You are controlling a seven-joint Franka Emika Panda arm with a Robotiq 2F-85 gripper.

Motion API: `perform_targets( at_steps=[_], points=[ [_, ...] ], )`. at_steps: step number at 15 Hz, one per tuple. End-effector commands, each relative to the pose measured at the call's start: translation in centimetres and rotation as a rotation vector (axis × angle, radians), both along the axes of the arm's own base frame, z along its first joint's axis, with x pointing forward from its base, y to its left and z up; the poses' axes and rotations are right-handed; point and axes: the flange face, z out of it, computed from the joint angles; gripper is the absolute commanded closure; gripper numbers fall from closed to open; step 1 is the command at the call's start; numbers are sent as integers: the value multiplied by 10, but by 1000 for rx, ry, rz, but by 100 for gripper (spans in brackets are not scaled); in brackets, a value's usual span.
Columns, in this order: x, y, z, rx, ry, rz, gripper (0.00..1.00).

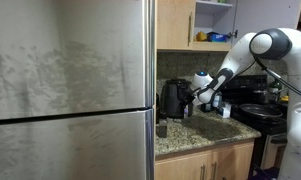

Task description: Close the air fryer food basket

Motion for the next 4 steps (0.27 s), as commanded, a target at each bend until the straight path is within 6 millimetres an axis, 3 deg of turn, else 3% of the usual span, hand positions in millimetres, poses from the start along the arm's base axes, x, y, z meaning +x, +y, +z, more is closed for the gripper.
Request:
perform_targets(
  at_steps=[1, 2, 3, 4],
  points=[
    [-26, -6, 16, -115, 73, -47, 0],
    [-34, 4, 14, -126, 113, -24, 0],
    [-15, 8, 13, -83, 54, -30, 0],
    [-20, 8, 14, -100, 79, -36, 0]
  ],
)
